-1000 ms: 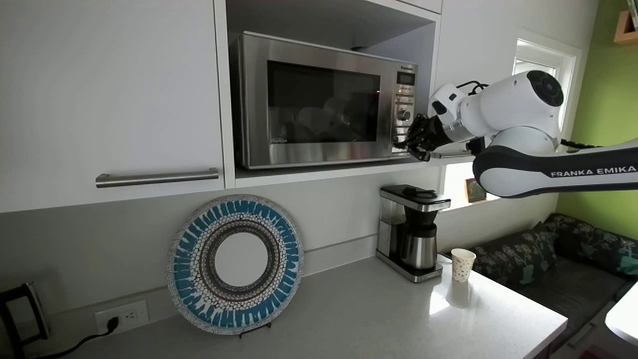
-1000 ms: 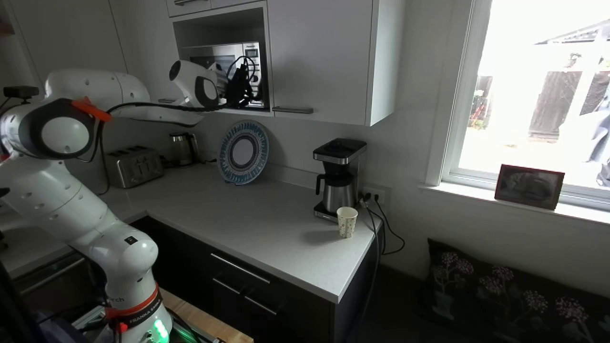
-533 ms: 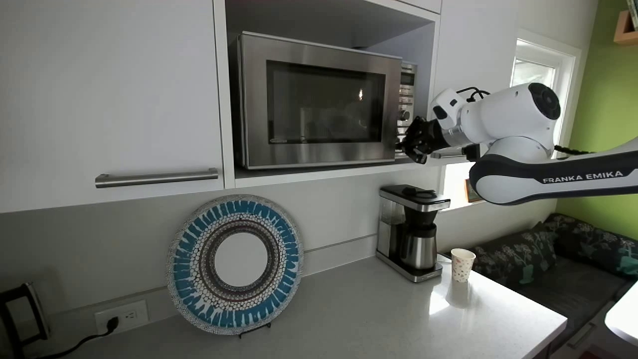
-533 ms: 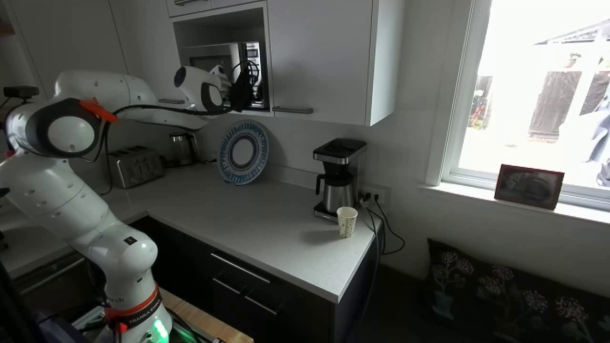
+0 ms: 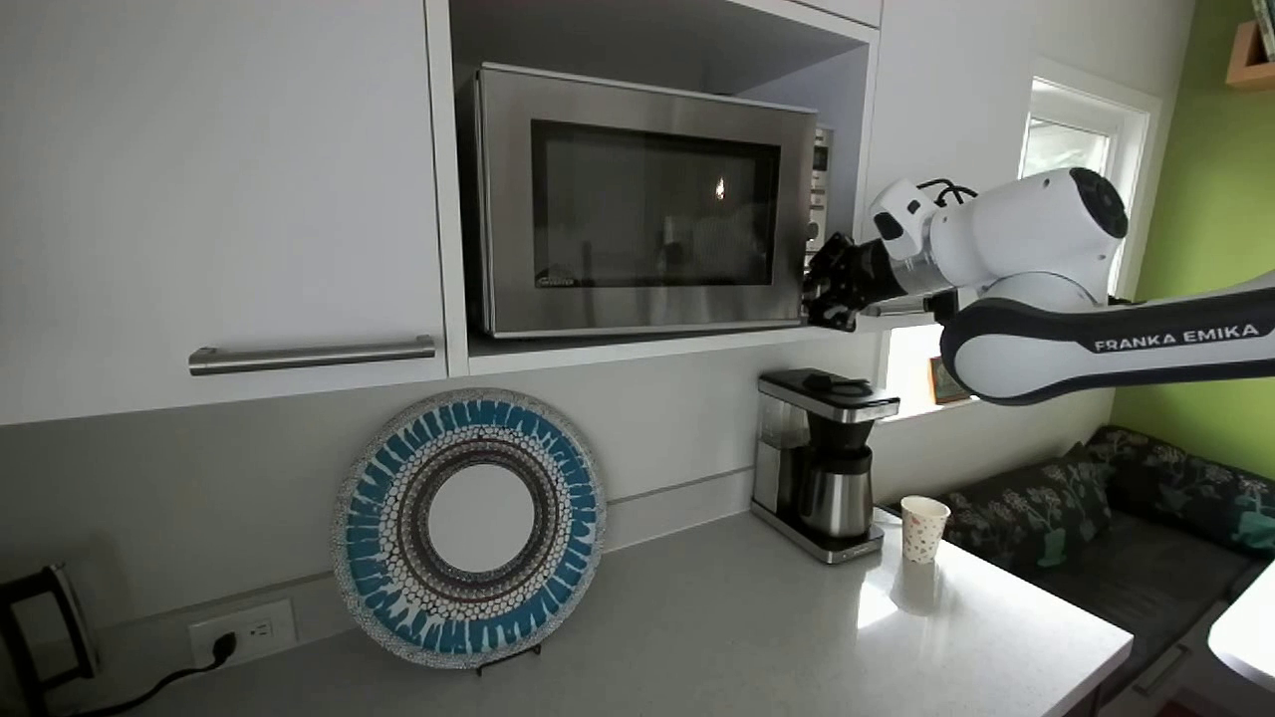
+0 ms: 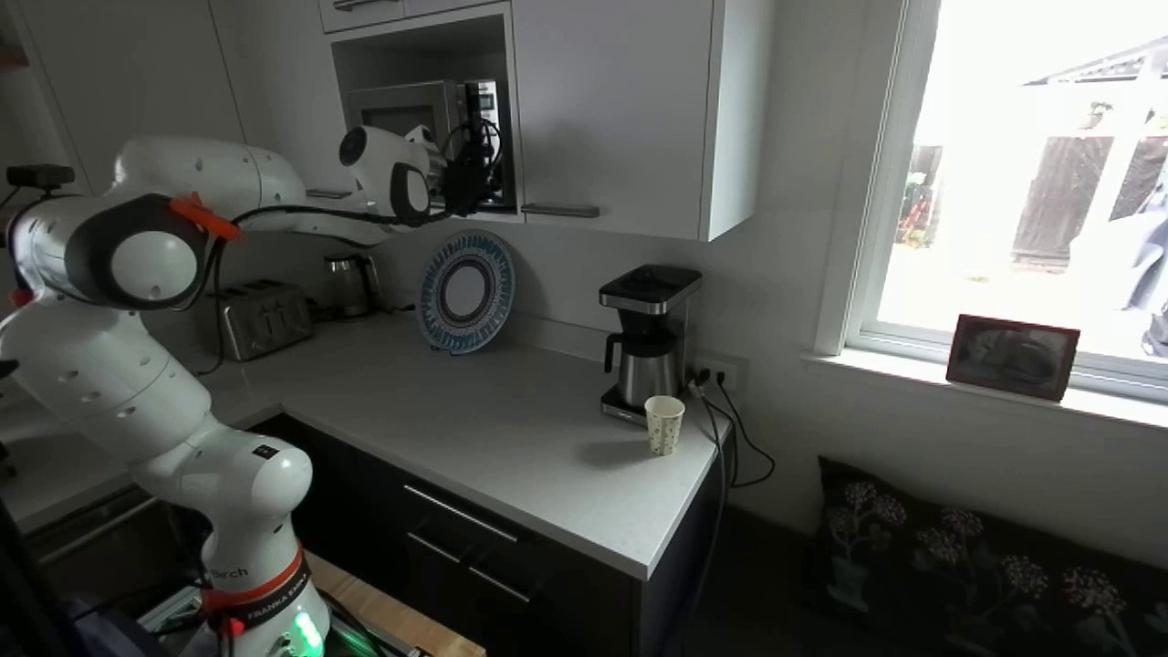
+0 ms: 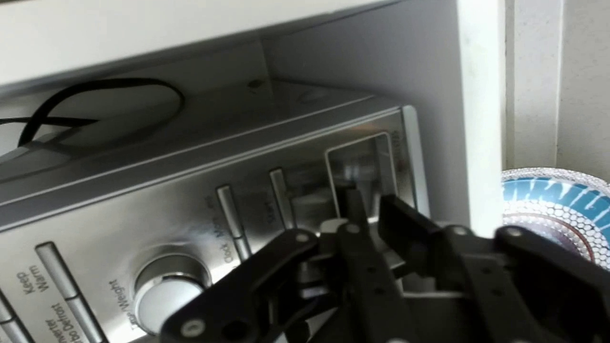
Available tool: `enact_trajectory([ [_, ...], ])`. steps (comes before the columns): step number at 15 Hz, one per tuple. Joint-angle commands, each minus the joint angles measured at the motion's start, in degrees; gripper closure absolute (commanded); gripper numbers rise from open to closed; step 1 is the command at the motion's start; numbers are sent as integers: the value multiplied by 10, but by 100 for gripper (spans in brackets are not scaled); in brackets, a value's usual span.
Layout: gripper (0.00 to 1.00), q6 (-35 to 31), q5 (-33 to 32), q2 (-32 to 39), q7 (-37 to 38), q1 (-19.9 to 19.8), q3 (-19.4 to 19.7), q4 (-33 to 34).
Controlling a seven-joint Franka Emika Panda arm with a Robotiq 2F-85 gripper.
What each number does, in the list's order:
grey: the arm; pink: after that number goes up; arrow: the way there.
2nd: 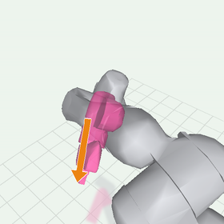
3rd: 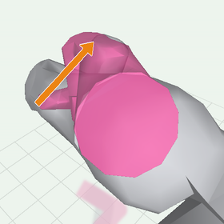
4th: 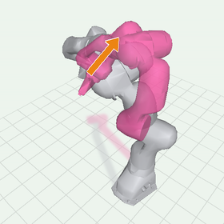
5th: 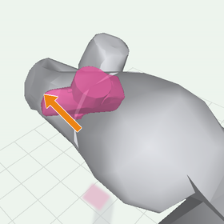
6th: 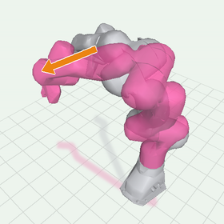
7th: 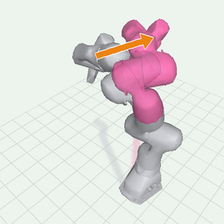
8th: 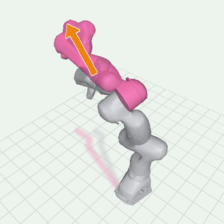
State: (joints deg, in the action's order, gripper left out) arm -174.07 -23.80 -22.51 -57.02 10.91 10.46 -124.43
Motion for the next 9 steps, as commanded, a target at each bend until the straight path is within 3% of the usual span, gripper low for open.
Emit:
enact_trajectory([
  [1, 52, 113, 90, -8, -71, 121, 56, 37],
  [4, 32, 208, 146, -18, -95, 162, 75, 77],
  [6, 19, 272, 201, -11, -123, 118, 40, 105],
  [7, 12, 228, 186, -13, -121, 83, 30, 72],
  [8, 30, 244, 195, -13, -126, 76, 25, 76],
  [9, 22, 244, 195, -13, -124, 69, 18, 73],
])
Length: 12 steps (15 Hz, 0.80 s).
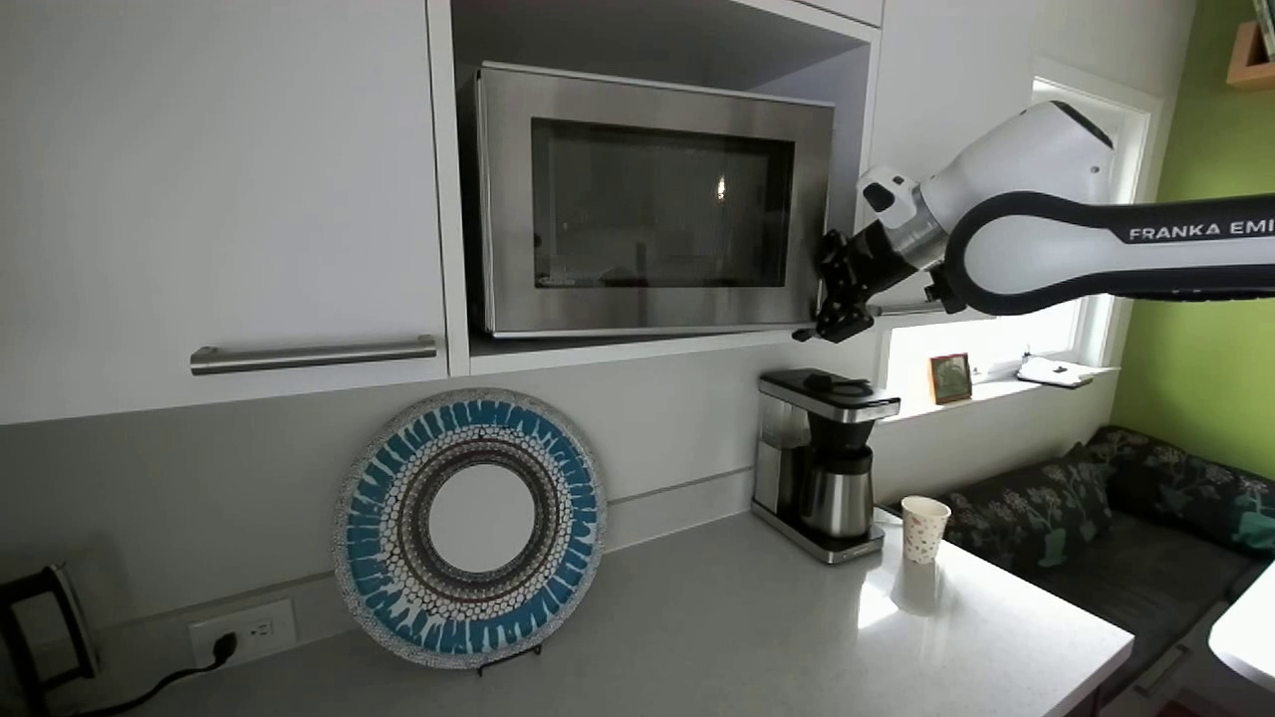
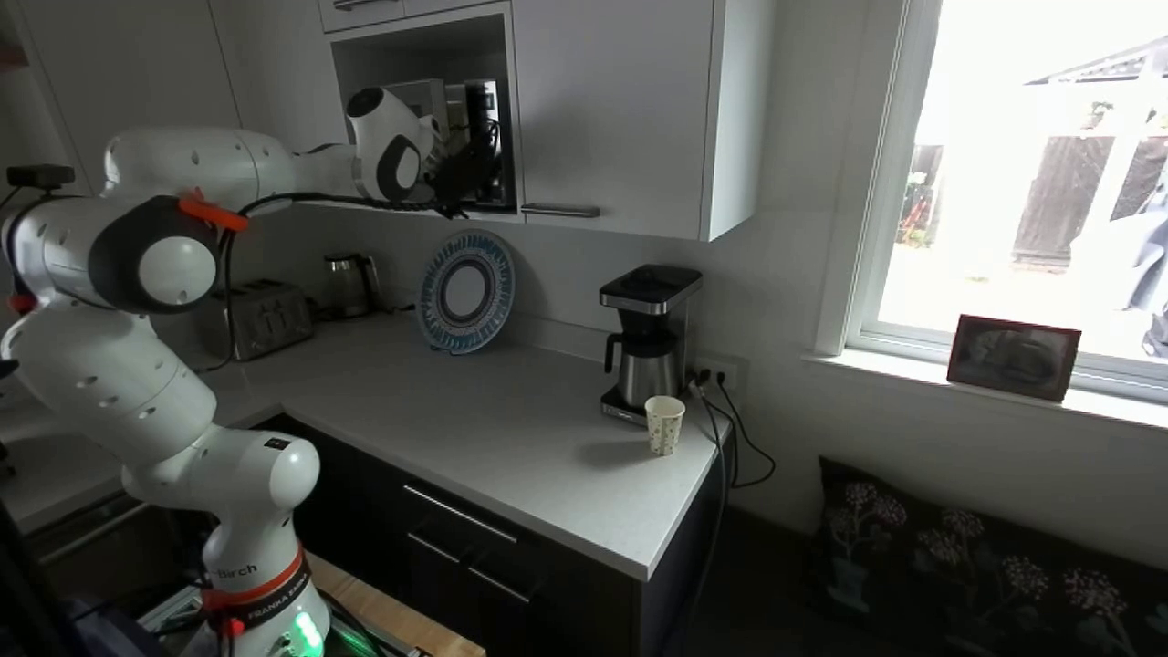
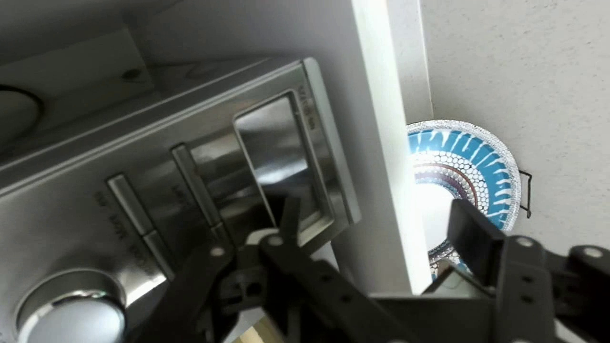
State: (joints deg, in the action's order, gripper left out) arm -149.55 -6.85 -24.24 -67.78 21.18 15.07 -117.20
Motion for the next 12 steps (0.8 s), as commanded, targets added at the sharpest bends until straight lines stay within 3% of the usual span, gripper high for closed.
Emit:
enact_trajectory([
  [1, 13, -1, 25, 4, -16, -38, -32, -3],
  [3, 11, -2, 25, 4, -15, -41, -36, -4],
  [4, 3, -2, 25, 4, -15, -42, -36, -4],
  [5, 2, 6, 26, 2, -14, -45, -40, -1],
  [12, 0, 166, 19, -38, 3, -92, -93, 70],
])
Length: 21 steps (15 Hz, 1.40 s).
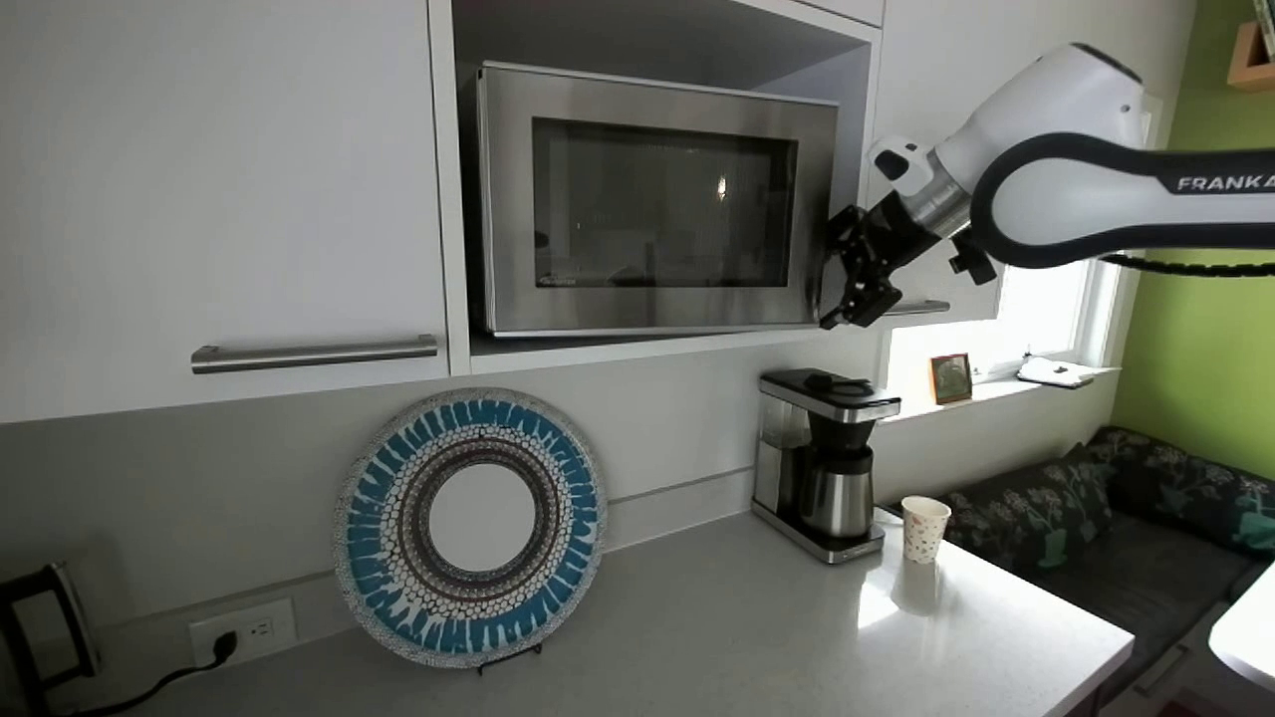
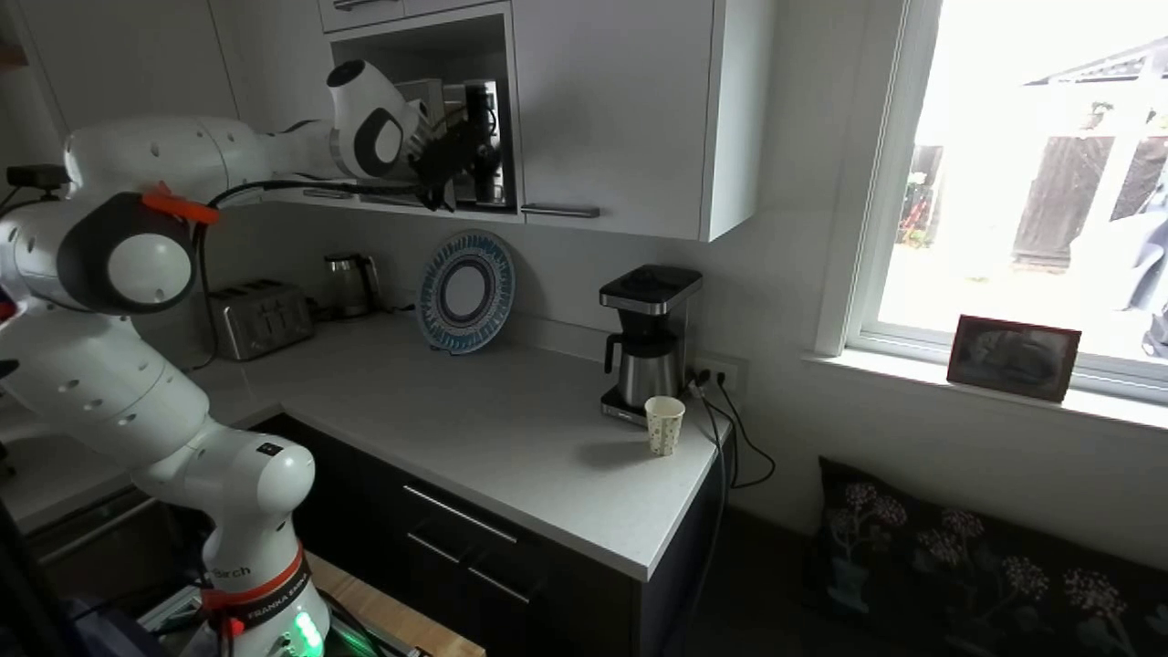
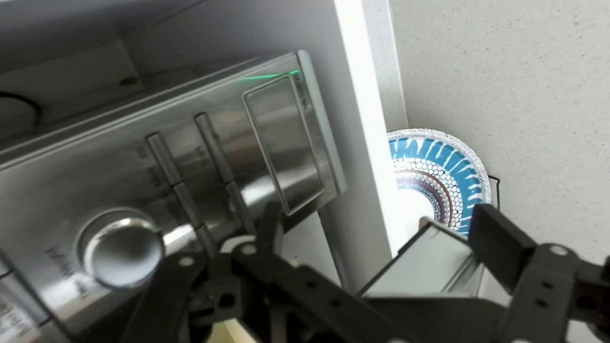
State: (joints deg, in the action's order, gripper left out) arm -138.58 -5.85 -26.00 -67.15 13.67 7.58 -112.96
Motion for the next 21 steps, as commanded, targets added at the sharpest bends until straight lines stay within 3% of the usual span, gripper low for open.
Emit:
enact_trajectory([
  [1, 0, 73, 14, -21, -6, -17, -20, 43],
  [9, 0, 66, 135, -4, -7, 10, -3, 81],
  [10, 0, 87, 138, 1, 2, 3, -4, 90],
  [15, 0, 64, 123, -6, -2, -9, -16, 76],
  [21, 0, -38, 202, -20, -31, 18, 21, 37],
])
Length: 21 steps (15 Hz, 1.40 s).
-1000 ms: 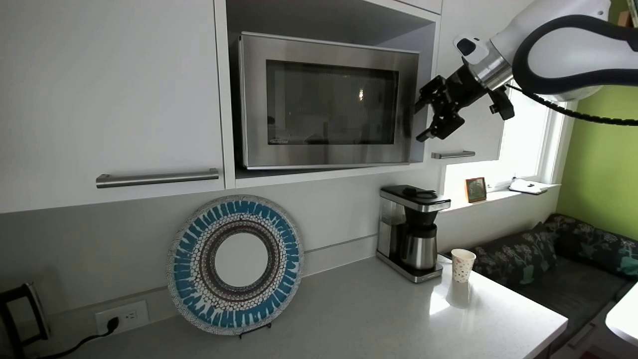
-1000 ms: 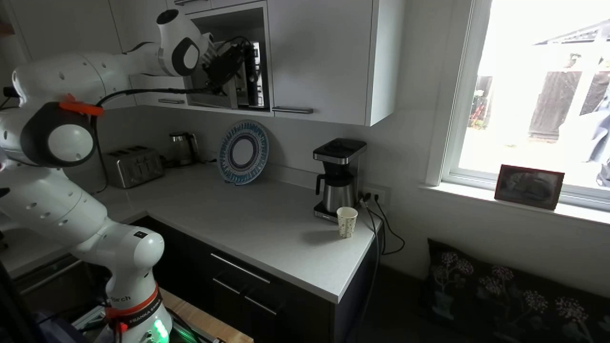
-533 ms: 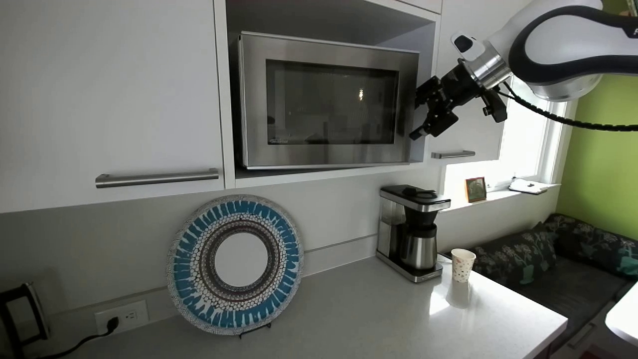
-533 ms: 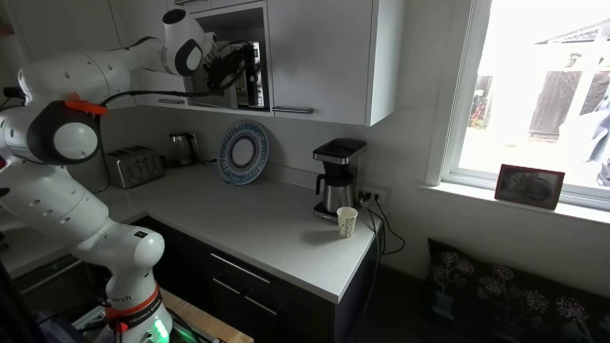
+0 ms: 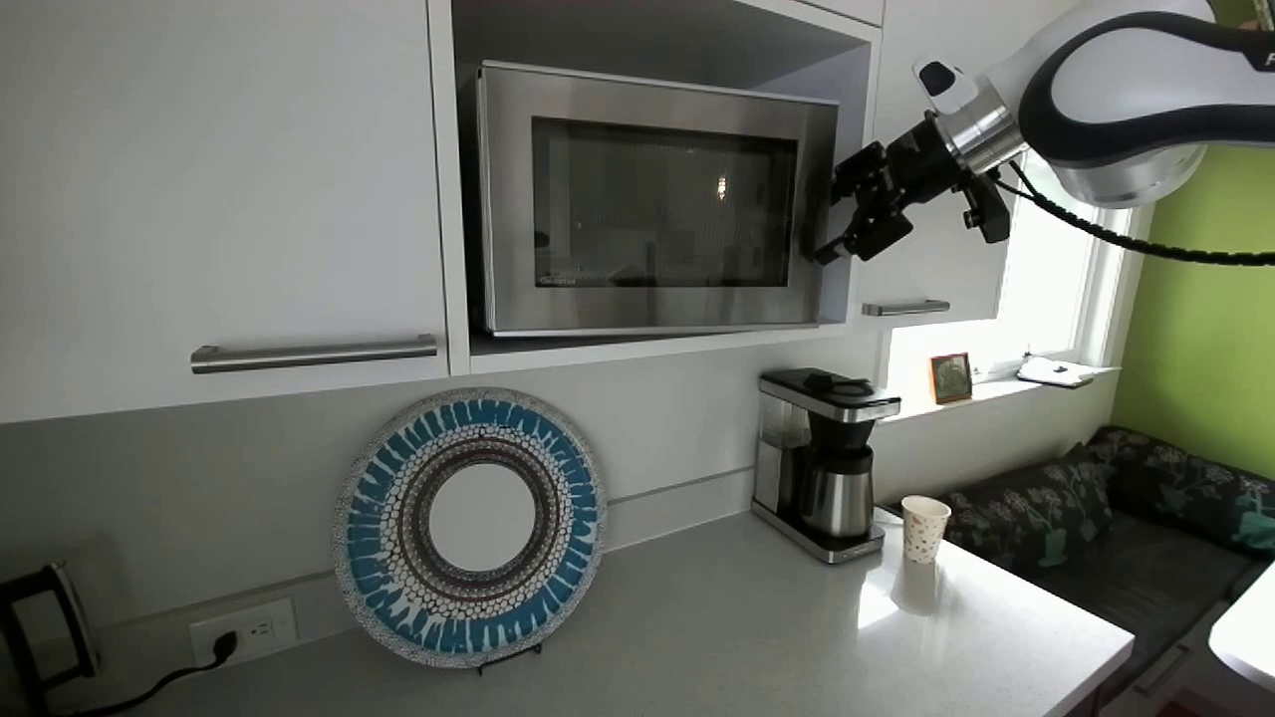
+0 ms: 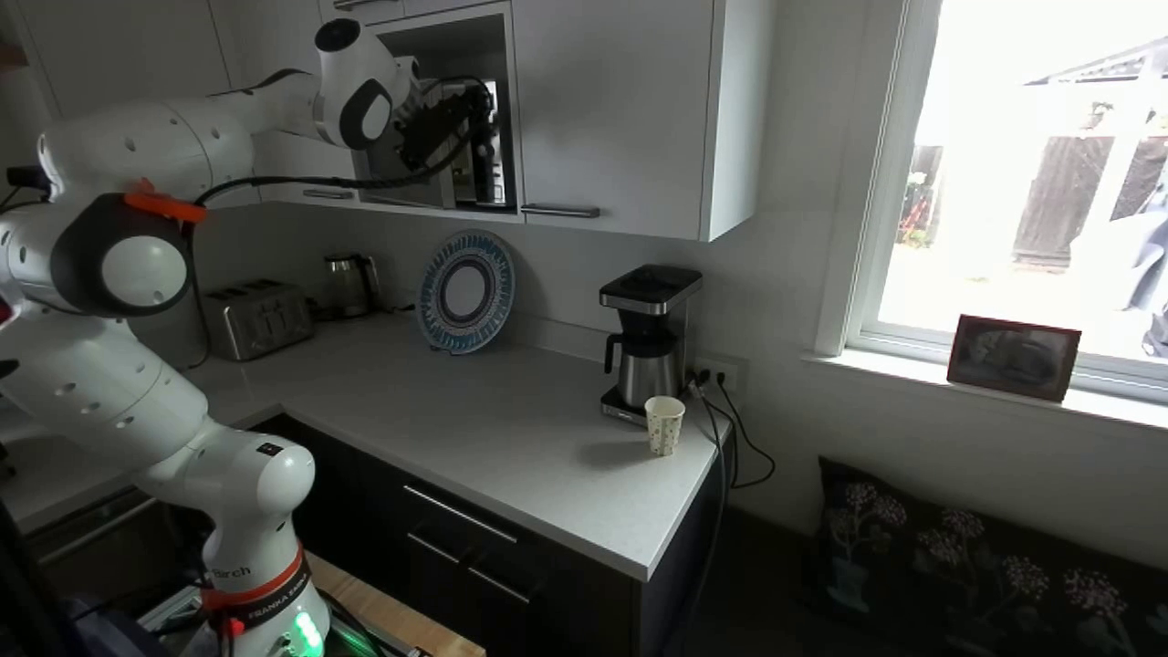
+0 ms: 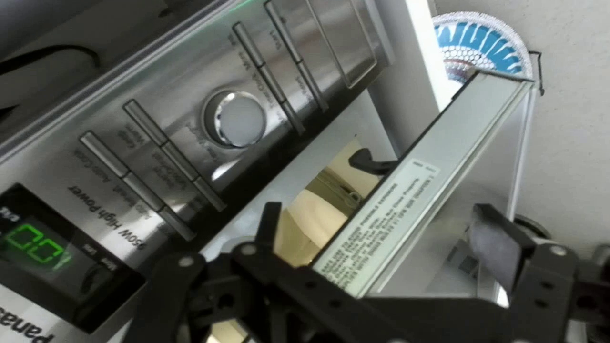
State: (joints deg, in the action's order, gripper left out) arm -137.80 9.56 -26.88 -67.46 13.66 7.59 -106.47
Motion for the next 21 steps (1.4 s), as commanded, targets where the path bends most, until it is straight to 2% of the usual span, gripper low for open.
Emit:
enact_trajectory([
  [1, 0, -58, 68, -10, -40, 28, 30, -30],
  [6, 0, -54, 198, -4, -107, 84, 73, -27],
  [9, 0, -37, 269, -3, -146, 102, 89, -26],
  [16, 0, 60, 382, -6, -209, 78, 80, 1],
  [21, 0, 156, 442, 5, -207, 53, 66, 20],
])
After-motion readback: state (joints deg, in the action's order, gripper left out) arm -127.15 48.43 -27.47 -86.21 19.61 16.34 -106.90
